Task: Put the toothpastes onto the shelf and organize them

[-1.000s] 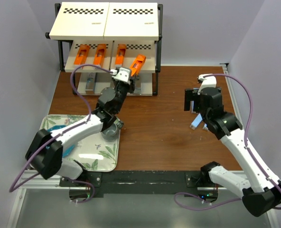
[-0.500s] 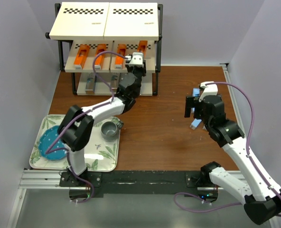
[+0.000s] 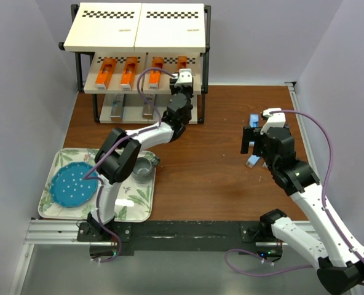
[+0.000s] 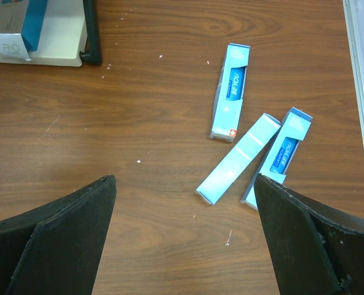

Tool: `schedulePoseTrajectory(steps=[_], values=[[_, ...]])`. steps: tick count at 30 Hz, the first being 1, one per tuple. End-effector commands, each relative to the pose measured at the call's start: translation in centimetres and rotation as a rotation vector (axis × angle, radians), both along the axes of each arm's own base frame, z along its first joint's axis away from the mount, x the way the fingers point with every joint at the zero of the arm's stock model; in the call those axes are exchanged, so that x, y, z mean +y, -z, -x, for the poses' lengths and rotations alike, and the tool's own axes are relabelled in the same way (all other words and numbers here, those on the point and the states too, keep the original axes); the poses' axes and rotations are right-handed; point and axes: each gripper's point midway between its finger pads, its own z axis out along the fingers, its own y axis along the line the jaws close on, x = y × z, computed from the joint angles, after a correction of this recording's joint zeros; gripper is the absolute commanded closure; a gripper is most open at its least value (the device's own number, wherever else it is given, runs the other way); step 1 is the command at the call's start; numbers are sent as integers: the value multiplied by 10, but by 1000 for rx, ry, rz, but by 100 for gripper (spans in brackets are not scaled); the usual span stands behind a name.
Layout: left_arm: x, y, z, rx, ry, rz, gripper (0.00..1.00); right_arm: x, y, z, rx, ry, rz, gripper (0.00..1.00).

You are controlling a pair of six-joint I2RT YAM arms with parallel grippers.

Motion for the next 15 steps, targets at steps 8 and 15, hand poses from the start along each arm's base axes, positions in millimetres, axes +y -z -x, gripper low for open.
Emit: schedulePoseTrajectory(steps=[8, 15], values=[[0, -37, -3, -107, -23, 97, 68, -1, -6, -4, -47, 5, -9, 2], [-3, -35, 0, -85, 7, 118, 44, 1, -5, -4, -45, -5, -12, 2]])
